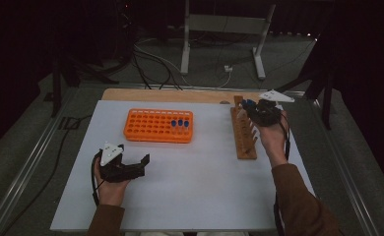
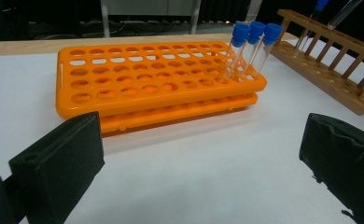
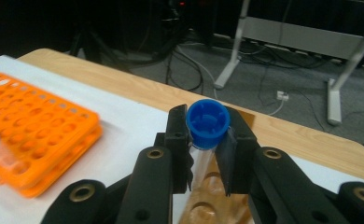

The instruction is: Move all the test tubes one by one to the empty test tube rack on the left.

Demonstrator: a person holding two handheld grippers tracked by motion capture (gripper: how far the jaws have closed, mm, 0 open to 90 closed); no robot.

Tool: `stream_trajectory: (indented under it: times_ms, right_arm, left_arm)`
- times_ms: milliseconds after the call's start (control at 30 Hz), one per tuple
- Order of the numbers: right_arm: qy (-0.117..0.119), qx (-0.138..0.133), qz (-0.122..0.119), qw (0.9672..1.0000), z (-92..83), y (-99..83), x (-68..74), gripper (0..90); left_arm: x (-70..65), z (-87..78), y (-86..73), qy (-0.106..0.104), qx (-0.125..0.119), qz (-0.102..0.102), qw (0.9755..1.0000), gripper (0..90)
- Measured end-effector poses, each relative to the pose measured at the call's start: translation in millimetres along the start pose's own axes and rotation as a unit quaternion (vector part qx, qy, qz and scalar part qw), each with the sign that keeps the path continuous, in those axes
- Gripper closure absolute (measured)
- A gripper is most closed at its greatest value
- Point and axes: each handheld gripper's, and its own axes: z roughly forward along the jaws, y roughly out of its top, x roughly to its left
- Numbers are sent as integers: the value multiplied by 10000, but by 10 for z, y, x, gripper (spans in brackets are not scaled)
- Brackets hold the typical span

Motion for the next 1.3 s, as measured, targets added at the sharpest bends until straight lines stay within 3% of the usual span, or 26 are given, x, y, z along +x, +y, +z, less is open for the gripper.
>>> stream_trajectory:
  times_ms: [367, 600, 767, 933, 1100, 1300]
  right_arm:
    - [459, 40, -144, 9988, -52, -151, 258, 764]
    - [834, 40, 8, 9965, -98, -279, 407, 763]
    - [1045, 129, -9, 9944, -102, -421, 538, 763]
    - [1235, 198, -55, 9921, -98, -523, 656, 763]
    - [1371, 192, -83, 9903, -108, -583, 755, 763]
    - [1512, 186, -142, 9882, -133, -577, 855, 763]
  left_arm:
    - [-11, 25, -24, 4, 43, 31, 10000, 9]
    - [-15, 49, -32, -2, 51, 28, 10000, 9]
    - [-36, 74, -27, 0, 51, 42, 10000, 9]
    - [-117, 131, -20, -63, 112, 172, 9998, 9]
    - [-269, 208, 37, -238, 188, 472, 9984, 10]
    - [-452, 308, 134, -397, 112, 666, 9969, 10]
